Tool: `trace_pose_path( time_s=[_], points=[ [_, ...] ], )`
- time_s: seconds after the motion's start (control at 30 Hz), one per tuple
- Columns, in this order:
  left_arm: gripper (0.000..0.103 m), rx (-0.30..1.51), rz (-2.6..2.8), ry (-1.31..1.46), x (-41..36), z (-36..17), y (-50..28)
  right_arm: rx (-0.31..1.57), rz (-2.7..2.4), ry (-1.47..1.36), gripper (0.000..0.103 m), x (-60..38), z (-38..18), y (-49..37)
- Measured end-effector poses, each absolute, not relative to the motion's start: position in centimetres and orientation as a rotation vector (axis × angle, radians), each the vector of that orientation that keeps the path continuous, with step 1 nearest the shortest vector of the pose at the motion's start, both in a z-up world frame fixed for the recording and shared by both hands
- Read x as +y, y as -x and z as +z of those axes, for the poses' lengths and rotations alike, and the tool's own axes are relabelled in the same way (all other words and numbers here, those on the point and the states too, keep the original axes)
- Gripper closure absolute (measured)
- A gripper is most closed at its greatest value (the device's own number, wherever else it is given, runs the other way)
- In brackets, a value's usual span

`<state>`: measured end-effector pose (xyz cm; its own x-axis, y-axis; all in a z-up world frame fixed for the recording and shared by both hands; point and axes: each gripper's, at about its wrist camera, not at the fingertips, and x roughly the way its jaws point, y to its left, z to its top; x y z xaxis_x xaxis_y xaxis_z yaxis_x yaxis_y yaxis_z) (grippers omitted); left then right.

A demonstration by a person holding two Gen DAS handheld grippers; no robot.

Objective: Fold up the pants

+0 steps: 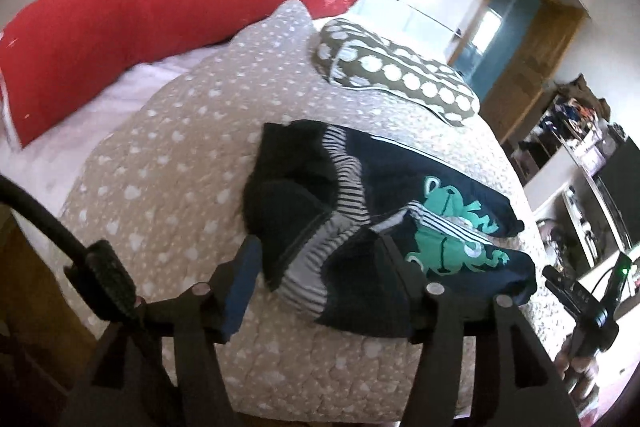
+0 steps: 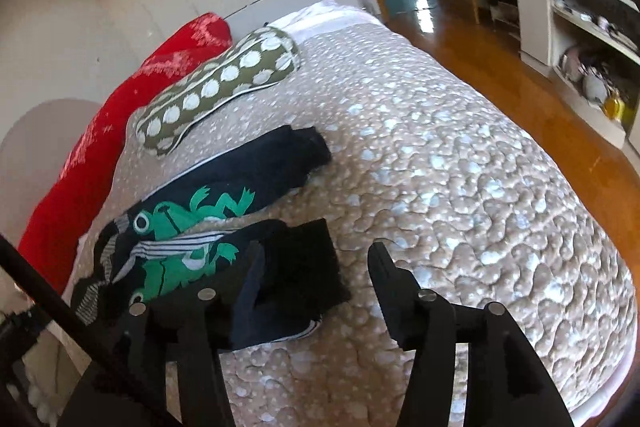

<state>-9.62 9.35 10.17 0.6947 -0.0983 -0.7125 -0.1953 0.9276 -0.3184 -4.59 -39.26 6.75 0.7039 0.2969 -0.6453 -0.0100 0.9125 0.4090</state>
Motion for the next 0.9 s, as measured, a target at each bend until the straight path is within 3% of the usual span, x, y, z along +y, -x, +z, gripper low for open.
trace_pose_path(
  time_s=[0.23,0.4,0.57,0.9],
  points=[
    [0.045,0.826,0.040,0.401,10.4,12.2,6.4,0.780,0.177,-0.314,0.039,-39.8,9.6,1.9],
    [0.035,0.801,0.068,0.377,11.6,14.8,4.3,0.756,0.182,-0.260,0.032,-40.8,13.5,-1.0],
    [0.035,0.840,0.022,0.249,10.5,15.5,-0.4,0.754,0.224,-0.142,0.028,-39.6,15.6,-4.7],
    [0.035,1.043,-0.240,0.132,6.4,9.4,-14.3,0.977,0.506,0.132,0.028,-29.1,10.5,-15.1]
  ],
)
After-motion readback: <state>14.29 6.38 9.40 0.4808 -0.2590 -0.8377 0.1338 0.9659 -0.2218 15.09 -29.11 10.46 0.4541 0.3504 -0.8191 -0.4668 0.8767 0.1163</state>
